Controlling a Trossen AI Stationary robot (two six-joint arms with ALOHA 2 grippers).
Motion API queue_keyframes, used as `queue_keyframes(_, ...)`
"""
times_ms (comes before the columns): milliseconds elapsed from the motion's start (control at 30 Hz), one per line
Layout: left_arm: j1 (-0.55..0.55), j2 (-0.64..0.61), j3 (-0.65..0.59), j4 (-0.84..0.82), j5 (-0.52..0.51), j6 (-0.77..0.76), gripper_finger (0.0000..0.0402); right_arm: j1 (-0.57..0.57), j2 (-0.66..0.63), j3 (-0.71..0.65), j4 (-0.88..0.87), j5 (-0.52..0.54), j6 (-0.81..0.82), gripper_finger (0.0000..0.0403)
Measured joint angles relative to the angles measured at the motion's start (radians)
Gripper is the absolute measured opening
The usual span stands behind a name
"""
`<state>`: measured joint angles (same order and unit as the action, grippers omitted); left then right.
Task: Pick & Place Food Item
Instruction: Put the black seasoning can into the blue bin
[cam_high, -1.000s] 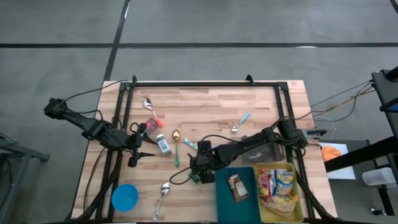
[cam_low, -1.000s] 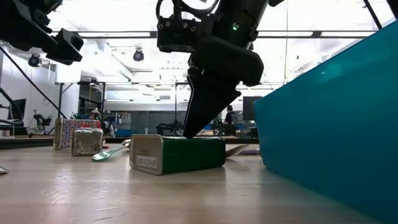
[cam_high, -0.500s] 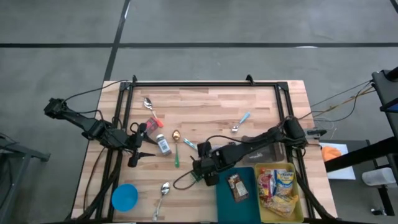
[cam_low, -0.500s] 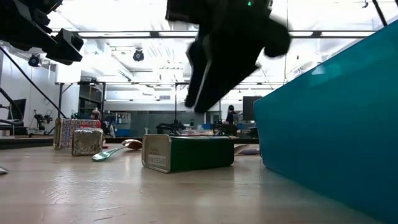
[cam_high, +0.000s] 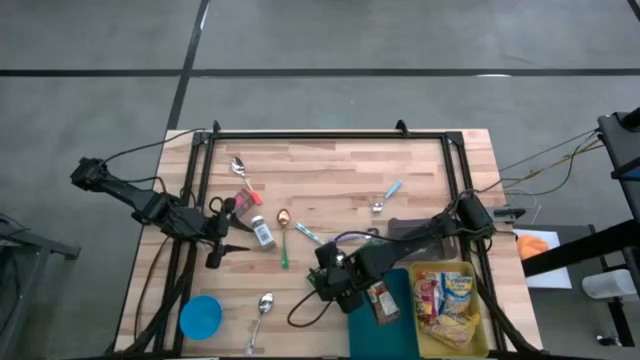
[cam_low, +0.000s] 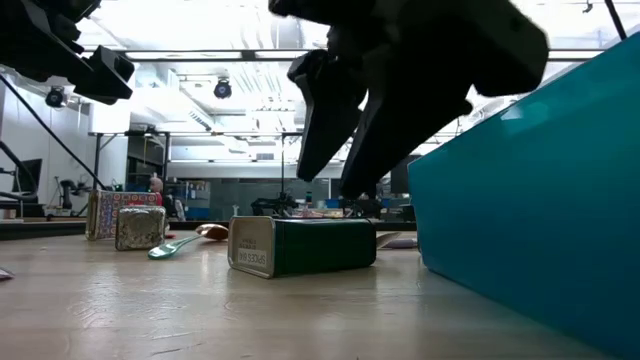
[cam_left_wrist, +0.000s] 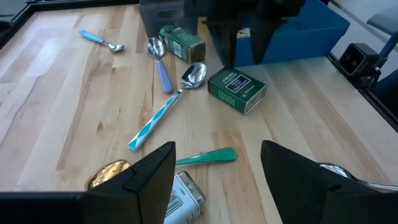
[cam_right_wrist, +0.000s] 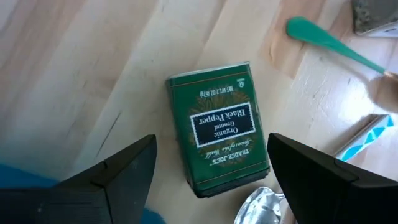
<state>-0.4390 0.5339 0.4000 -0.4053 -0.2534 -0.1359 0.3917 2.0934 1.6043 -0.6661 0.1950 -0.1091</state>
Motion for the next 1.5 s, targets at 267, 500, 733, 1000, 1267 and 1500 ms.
queue_keyframes(267, 0.000, 0.000, 0.000, 0.000, 0.000, 0.000, 0.0241, -0.056, 0.032, -0.003, 0.025, -0.121, -0.009, 0.0306)
queue_keyframes(500, 0.000, 0.000, 0.000, -0.004, 0.000, 0.000, 0.0241, -0.086, 0.065, 0.000, 0.043, -0.168, -0.029, 0.0306)
queue_keyframes(733, 0.000, 0.000, 0.000, -0.008, 0.000, 0.000, 0.0241, -0.087, 0.075, -0.005, 0.045, -0.179, -0.024, 0.0306)
queue_keyframes(1000, 0.000, 0.000, 0.000, -0.010, 0.000, 0.000, 0.0241, -0.087, 0.075, -0.005, 0.045, -0.170, -0.017, 0.0306)
queue_keyframes(1267, 0.000, 0.000, 0.000, -0.011, 0.000, 0.000, 0.0241, -0.087, 0.075, -0.005, 0.046, -0.169, -0.014, 0.0288)
queue_keyframes(1500, 0.000, 0.000, 0.000, -0.011, 0.000, 0.000, 0.0241, -0.087, 0.074, -0.005, 0.052, -0.169, -0.021, 0.0199)
